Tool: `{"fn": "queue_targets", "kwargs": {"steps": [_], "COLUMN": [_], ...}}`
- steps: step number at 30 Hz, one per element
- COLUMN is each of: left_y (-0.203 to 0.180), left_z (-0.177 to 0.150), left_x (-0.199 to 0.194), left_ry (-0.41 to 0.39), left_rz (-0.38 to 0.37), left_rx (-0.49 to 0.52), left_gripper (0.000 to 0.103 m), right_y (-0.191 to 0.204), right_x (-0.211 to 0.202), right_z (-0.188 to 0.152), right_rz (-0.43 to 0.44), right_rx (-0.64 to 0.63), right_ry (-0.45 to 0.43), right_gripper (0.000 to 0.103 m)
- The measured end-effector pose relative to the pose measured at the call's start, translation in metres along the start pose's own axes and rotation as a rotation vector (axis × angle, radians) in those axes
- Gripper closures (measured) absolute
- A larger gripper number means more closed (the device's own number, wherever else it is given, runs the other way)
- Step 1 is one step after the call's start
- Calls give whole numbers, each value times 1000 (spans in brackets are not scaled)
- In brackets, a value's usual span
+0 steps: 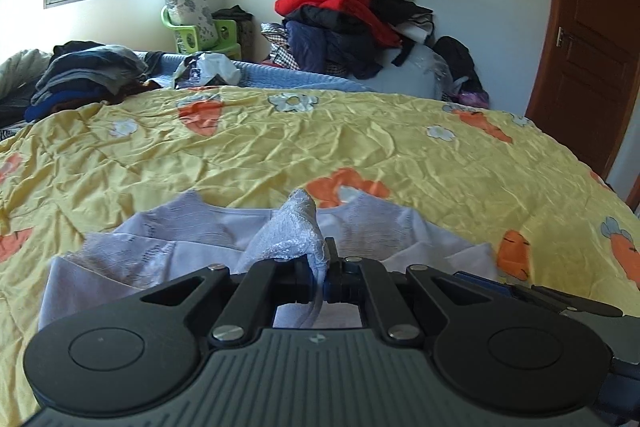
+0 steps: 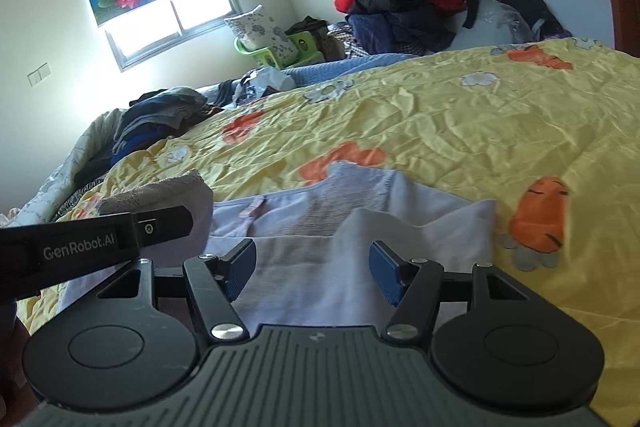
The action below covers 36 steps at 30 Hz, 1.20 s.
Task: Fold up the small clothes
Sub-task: 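Lower the sleeve onto the body and open the left gripper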
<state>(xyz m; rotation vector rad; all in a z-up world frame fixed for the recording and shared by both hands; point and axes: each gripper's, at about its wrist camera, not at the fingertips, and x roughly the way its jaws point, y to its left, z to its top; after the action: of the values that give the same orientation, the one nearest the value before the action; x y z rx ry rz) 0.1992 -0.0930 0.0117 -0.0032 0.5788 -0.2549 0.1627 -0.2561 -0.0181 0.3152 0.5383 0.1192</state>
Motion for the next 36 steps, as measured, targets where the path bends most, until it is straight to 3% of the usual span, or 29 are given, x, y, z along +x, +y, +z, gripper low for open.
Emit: {"fn": "queue_targets", "kwargs": {"steps": [24, 31, 36], "left_y": [-58, -60, -64], "left_z": [-6, -1, -2], "left_x": [29, 35, 52], "left_ry": [49, 8, 96], "left_rz": [-109, -110, -135], "left_rx": [26, 3, -17], "left_gripper": [98, 98, 98], "right_y": [-52, -66, -74], "right_x": [-23, -30, -33], "right_z": [-10, -14, -18], "right_rz": [-94, -122, -141], "right_rx": [75, 103, 120], "right_ry": [-30, -39, -35], "right_gripper": [36, 35, 34]}}
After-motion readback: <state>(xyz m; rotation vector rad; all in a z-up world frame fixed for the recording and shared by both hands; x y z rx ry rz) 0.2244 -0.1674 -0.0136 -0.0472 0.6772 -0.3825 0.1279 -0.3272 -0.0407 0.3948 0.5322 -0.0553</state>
